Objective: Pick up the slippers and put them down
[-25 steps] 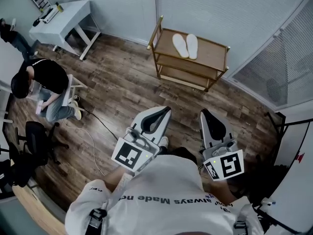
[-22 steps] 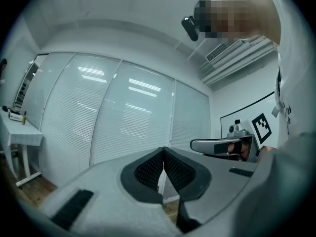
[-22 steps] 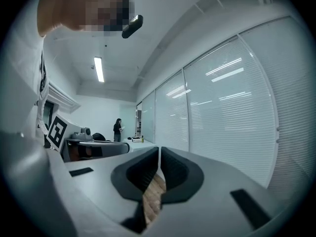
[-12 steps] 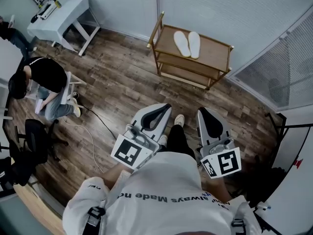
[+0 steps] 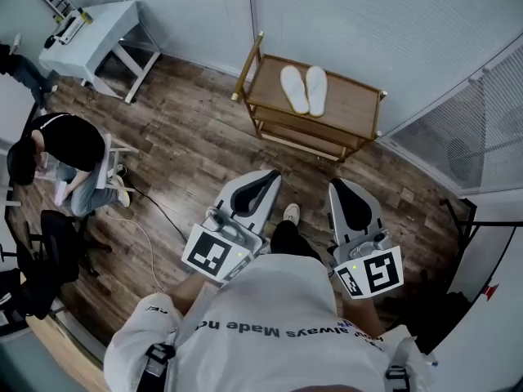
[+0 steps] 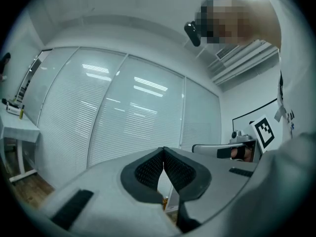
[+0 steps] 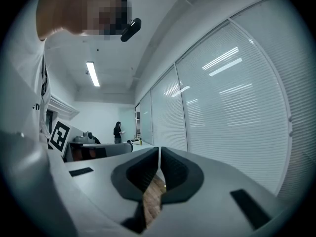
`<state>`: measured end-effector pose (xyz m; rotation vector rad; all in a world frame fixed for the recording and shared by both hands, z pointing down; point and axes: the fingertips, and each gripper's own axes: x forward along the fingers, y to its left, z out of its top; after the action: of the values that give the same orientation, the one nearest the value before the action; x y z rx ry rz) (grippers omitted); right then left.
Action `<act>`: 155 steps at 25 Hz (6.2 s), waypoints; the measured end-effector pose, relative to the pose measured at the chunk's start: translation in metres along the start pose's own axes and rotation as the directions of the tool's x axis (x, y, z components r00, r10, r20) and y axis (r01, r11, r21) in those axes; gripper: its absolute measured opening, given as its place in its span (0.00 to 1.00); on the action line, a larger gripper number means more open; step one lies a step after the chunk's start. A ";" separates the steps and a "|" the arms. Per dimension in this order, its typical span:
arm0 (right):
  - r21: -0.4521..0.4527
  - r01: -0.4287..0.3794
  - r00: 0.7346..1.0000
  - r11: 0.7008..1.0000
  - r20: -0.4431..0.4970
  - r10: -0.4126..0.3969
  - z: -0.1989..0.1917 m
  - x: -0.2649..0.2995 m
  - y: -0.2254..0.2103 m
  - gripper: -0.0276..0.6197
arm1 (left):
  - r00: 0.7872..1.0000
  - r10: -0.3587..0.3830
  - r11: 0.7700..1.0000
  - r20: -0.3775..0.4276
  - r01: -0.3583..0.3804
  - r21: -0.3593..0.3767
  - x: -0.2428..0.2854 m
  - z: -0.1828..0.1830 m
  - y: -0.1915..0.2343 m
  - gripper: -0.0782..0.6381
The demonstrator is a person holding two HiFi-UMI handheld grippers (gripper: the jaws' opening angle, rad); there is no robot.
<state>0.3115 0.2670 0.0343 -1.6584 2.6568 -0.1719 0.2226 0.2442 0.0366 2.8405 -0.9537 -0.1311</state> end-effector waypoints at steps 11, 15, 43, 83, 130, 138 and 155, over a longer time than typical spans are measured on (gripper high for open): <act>0.010 -0.049 0.999 0.999 -0.007 0.050 0.009 0.041 -0.098 0.07 | 1.000 0.015 1.000 -0.005 -0.015 0.007 0.105 -0.002 0.020 0.13; 0.006 -0.067 0.998 0.998 -0.007 0.068 0.012 0.055 -0.121 0.07 | 0.999 0.032 0.999 -0.010 -0.031 0.010 0.128 -0.004 0.030 0.12; -0.036 -0.039 0.999 0.999 -0.005 0.039 0.029 0.255 -0.149 0.07 | 1.000 0.005 1.000 -0.008 -0.004 0.022 0.199 0.023 0.215 0.12; 0.051 0.061 0.971 0.997 -0.236 -0.047 -0.107 0.330 -0.256 0.08 | 0.981 -0.037 0.998 -0.188 0.028 -0.049 0.288 -0.105 0.301 0.12; 0.151 0.372 0.754 0.916 -0.624 -0.203 -0.516 0.405 -0.368 0.32 | 0.909 0.010 1.000 -0.416 -0.018 -0.014 0.340 -0.442 0.387 0.13; 0.065 0.361 0.740 0.930 -0.627 -0.244 -0.524 0.432 -0.378 0.29 | 0.910 0.013 1.000 -0.414 -0.022 -0.016 0.348 -0.444 0.398 0.13; 0.026 0.367 0.748 0.930 -0.603 -0.278 -0.489 0.424 -0.383 0.09 | 0.924 0.029 1.000 -0.380 -0.028 0.008 0.353 -0.397 0.397 0.13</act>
<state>0.4367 -0.2353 0.5792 -2.3085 2.5788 -1.0246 0.3184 -0.2408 0.4790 2.7027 -0.9031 0.4119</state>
